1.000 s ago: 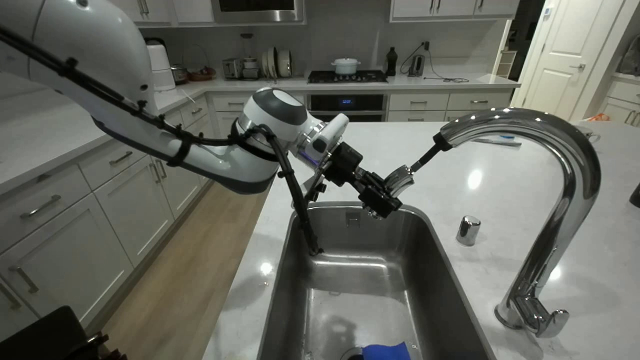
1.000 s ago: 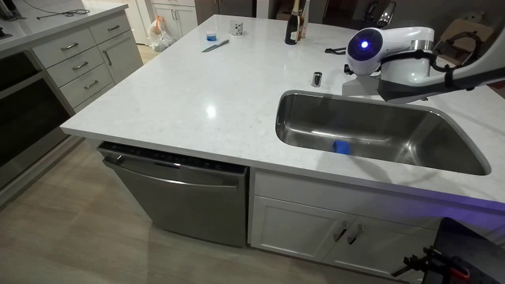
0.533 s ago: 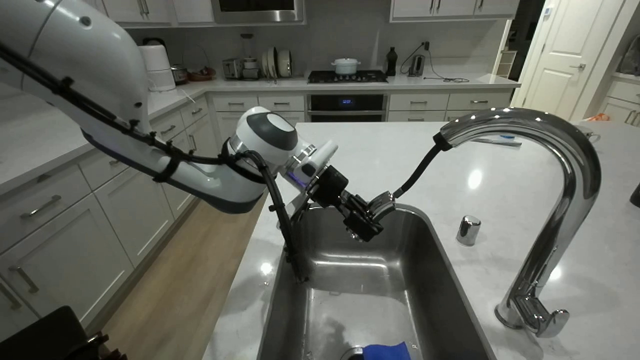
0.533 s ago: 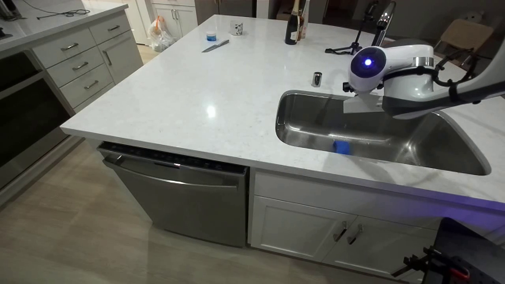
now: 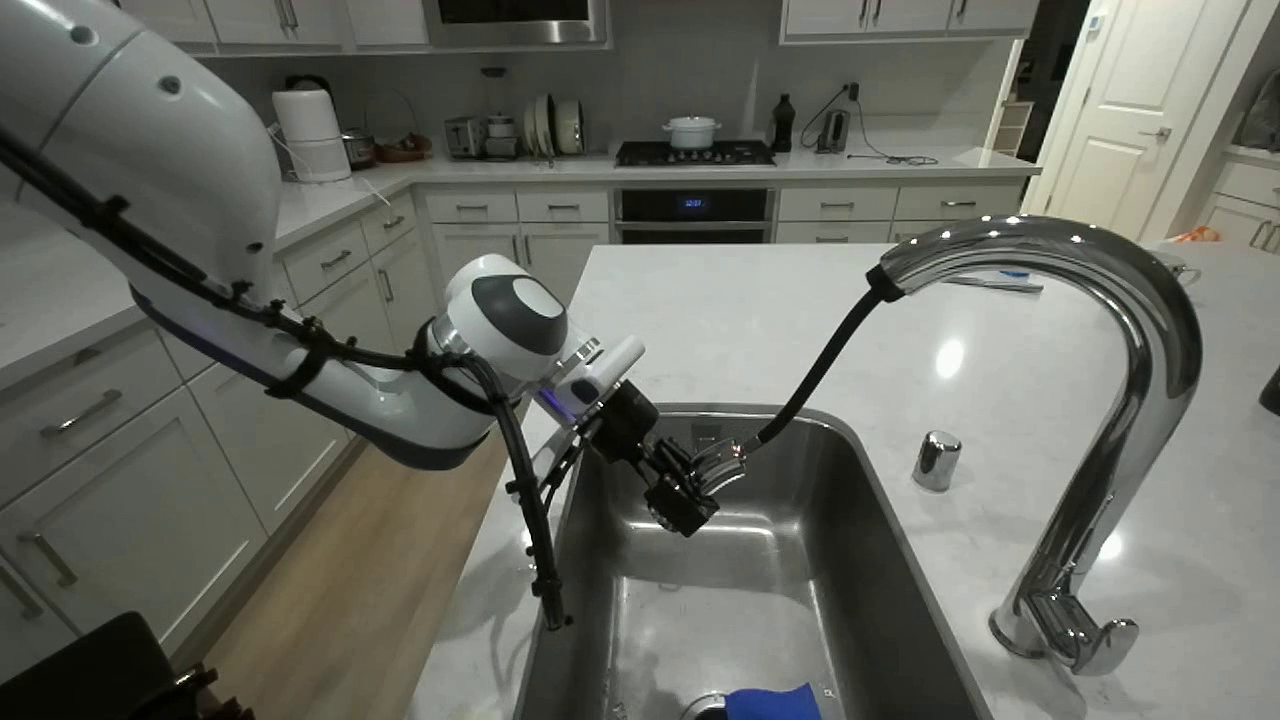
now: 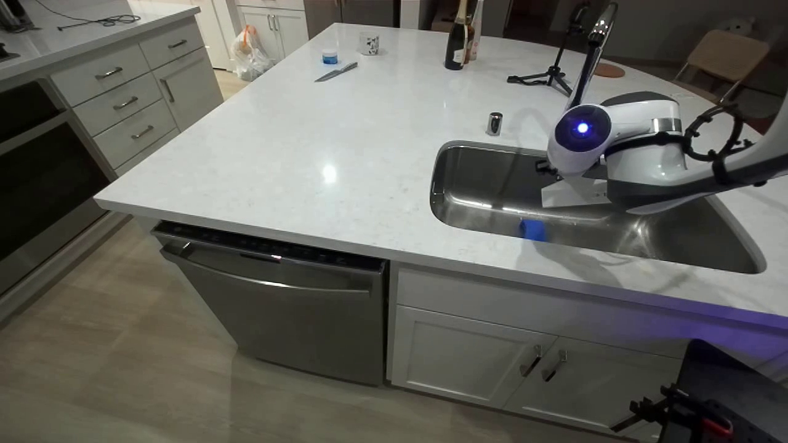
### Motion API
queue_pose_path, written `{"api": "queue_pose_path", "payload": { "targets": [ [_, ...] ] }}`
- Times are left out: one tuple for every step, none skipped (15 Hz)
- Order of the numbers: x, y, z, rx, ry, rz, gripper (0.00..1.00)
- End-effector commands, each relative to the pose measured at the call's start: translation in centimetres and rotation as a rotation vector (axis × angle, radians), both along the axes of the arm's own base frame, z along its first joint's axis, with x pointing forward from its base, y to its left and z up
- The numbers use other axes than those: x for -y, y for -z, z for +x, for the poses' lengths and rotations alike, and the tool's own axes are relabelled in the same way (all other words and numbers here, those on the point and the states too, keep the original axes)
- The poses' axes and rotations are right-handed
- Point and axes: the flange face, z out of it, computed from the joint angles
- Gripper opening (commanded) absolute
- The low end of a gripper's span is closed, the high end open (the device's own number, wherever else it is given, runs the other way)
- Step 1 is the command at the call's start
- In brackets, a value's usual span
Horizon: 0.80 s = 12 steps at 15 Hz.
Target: Pull out the faucet head
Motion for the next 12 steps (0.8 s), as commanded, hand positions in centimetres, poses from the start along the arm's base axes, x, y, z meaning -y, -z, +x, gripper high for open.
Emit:
{"api": "queue_pose_path", "payload": {
  "targets": [
    [-1.8, 1.6, -2.4, -0.03, -0.015, 0.058, 0.03],
    [-2.0, 2.0, -2.7, -0.041, -0.017, 0.065, 0.29],
    [-2.2, 2.3, -3.0, -0.051, -0.016, 0.069, 0.29],
    [-2.3, 2.6, -3.3, -0.059, -0.018, 0.074, 0.3],
    [-2.5, 2.9, -3.7, -0.067, -0.019, 0.078, 0.36],
    [-2.7, 3.2, -4.0, -0.077, -0.02, 0.082, 0.43],
    [-2.9, 3.6, -4.4, -0.089, -0.022, 0.087, 0.51],
    [-3.2, 3.9, -4.7, -0.104, -0.027, 0.096, 0.58],
    [-3.5, 4.2, -5.1, -0.121, -0.027, 0.103, 0.67],
    [-3.8, 4.5, -5.4, -0.135, -0.027, 0.112, 0.73],
    [-4.2, 4.9, -6.0, -0.161, -0.032, 0.134, 0.82],
    [-4.7, 5.3, -6.6, -0.183, -0.029, 0.153, 0.89]
  ]
}}
